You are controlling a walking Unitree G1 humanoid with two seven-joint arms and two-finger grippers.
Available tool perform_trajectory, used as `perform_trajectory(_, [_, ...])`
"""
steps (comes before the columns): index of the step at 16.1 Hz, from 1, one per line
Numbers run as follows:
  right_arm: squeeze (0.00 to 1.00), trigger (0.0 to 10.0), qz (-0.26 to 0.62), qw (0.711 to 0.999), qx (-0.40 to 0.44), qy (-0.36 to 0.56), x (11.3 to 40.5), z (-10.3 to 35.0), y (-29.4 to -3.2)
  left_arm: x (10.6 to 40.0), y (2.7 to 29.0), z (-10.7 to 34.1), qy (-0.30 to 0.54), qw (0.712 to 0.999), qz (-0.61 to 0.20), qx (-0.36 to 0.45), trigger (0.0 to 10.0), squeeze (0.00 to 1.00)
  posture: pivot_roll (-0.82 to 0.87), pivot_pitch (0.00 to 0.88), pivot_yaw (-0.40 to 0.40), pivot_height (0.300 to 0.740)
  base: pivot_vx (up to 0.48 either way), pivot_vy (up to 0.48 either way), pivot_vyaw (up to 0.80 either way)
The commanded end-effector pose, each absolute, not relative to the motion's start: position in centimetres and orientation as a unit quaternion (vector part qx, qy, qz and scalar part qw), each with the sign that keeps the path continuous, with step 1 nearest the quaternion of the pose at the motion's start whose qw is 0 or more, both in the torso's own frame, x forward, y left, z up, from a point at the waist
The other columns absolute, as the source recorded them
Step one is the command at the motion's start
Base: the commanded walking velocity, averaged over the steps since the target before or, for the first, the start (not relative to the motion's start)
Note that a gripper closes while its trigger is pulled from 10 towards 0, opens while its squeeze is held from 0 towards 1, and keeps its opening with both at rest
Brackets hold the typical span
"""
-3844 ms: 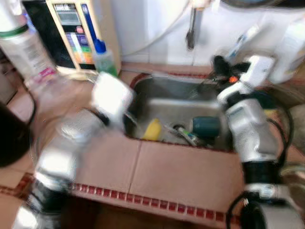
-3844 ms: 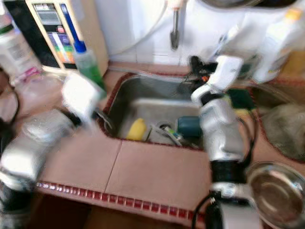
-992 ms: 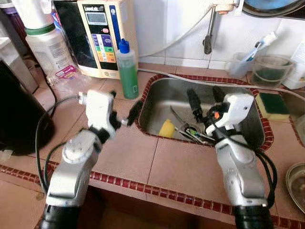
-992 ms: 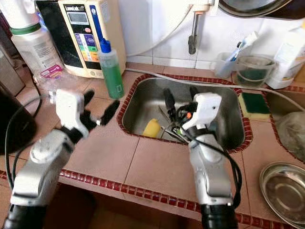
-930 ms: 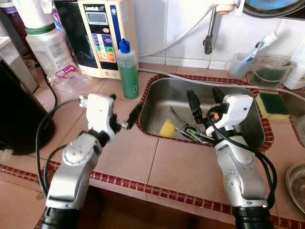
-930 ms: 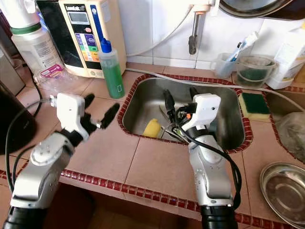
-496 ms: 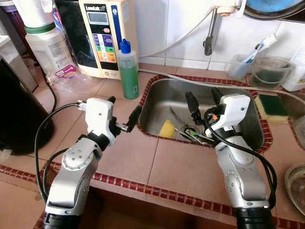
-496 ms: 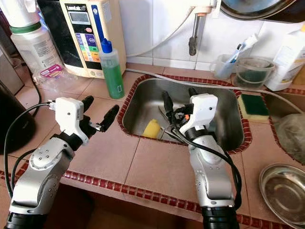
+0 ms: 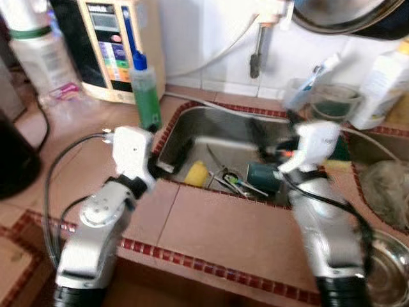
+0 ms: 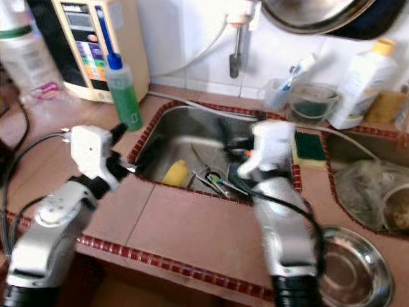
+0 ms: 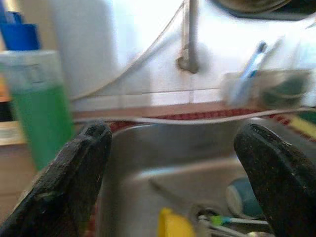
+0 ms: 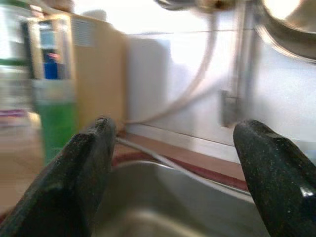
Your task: Kitchen organization
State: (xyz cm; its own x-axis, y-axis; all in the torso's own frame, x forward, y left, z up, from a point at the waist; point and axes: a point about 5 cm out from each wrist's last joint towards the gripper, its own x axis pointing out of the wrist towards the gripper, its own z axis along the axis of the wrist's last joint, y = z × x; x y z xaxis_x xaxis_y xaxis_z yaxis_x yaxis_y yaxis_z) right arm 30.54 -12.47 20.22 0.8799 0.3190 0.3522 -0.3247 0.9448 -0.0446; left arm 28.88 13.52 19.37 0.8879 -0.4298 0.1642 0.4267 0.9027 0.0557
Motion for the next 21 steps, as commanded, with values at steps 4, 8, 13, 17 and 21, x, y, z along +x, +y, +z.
perform_trajectory(4, [0.00, 10.0, 0.158, 0.966, -0.001, -0.206, 30.2, 21.5, -13.2, 28.6, 12.9, 20.2, -0.098, 0.966, -0.239, 0.007, 10.0, 0.00, -0.08, 0.061, 0.043, 0.740, 0.000, -0.480, 0.00])
perform_trajectory(8, [0.00, 10.0, 0.167, 0.963, 0.000, -0.211, 30.0, 21.7, -12.9, 28.5, 13.1, 20.5, -0.097, 0.966, -0.239, 0.004, 10.0, 0.00, -0.08, 0.062, 0.039, 0.740, 0.000, -0.480, 0.00])
perform_trajectory(13, [0.00, 10.0, 0.176, 0.962, -0.002, -0.209, 30.0, 21.6, -12.7, 28.4, 13.0, 20.6, -0.096, 0.966, -0.241, 0.001, 10.0, 0.00, -0.08, 0.055, 0.030, 0.740, 0.000, -0.480, 0.00])
perform_trajectory(17, [0.00, 10.0, 0.190, 0.961, -0.004, -0.199, 29.8, 21.3, -12.5, 28.1, 12.9, 20.4, -0.092, 0.964, -0.249, -0.009, 10.0, 0.00, -0.07, 0.048, 0.025, 0.740, 0.000, -0.203, 0.00])
perform_trajectory(21, [0.00, 10.0, 0.218, 0.963, 0.030, -0.153, 28.9, 19.8, -12.8, 27.4, 12.9, 19.2, -0.057, 0.960, -0.275, 0.019, 10.0, 0.00, -0.07, 0.052, 0.028, 0.740, 0.000, 0.000, 0.00])
